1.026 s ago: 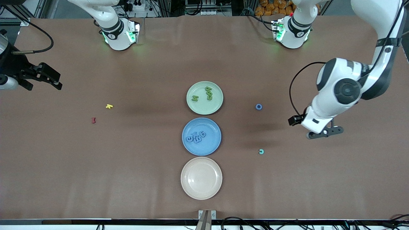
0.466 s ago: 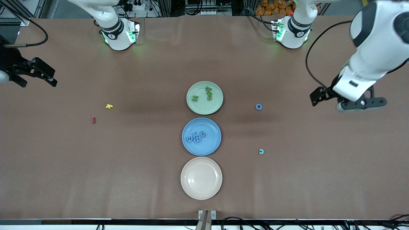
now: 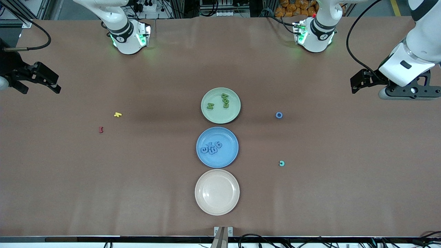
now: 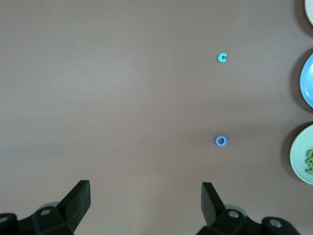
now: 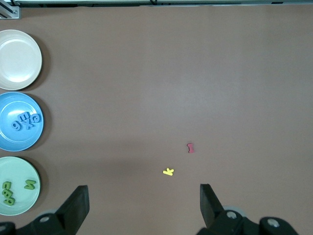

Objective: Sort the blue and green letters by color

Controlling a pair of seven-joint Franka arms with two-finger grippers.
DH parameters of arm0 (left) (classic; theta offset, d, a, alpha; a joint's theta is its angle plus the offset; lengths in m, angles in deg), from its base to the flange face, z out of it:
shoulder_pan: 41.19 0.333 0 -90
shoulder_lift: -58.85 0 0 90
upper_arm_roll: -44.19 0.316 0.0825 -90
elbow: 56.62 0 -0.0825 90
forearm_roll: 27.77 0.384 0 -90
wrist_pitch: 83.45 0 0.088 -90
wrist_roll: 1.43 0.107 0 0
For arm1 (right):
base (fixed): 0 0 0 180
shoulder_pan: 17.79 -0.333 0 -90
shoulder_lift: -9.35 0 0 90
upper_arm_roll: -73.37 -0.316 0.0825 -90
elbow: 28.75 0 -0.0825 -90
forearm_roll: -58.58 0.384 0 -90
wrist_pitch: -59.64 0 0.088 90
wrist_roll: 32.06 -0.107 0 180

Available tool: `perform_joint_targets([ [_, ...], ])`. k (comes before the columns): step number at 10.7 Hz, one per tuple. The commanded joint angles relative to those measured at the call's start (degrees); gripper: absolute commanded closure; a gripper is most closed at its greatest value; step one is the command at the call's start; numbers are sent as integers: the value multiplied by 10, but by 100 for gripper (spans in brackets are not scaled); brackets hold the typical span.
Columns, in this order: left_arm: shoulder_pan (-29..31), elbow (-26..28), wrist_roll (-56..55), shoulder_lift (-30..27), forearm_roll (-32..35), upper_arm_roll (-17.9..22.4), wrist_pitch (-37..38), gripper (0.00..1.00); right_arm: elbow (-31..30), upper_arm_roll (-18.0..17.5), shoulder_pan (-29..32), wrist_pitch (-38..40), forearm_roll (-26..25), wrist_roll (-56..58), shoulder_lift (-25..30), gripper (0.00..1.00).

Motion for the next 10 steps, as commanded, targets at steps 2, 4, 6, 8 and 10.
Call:
perform_joint_targets([
  [2, -8, -47, 38, 9, -40, 17, 45, 0, -1, 7, -16, -3, 3, 8, 3, 0],
  [4, -5, -63, 37, 12, -37, 15, 53, 0, -3, 7, -23, -3, 3, 8, 3, 0],
  [6, -1, -63, 39, 13, -39, 16, 53, 0, -5, 7, -23, -4, 4, 8, 3, 0],
  [8, -3, -63, 38, 19, -36, 15, 52, 0, -15, 7, -23, -5, 4, 8, 3, 0],
  [10, -1, -65, 41, 25, -36, 16, 47, 0, -30, 19, -30, -5, 4, 8, 9, 0],
])
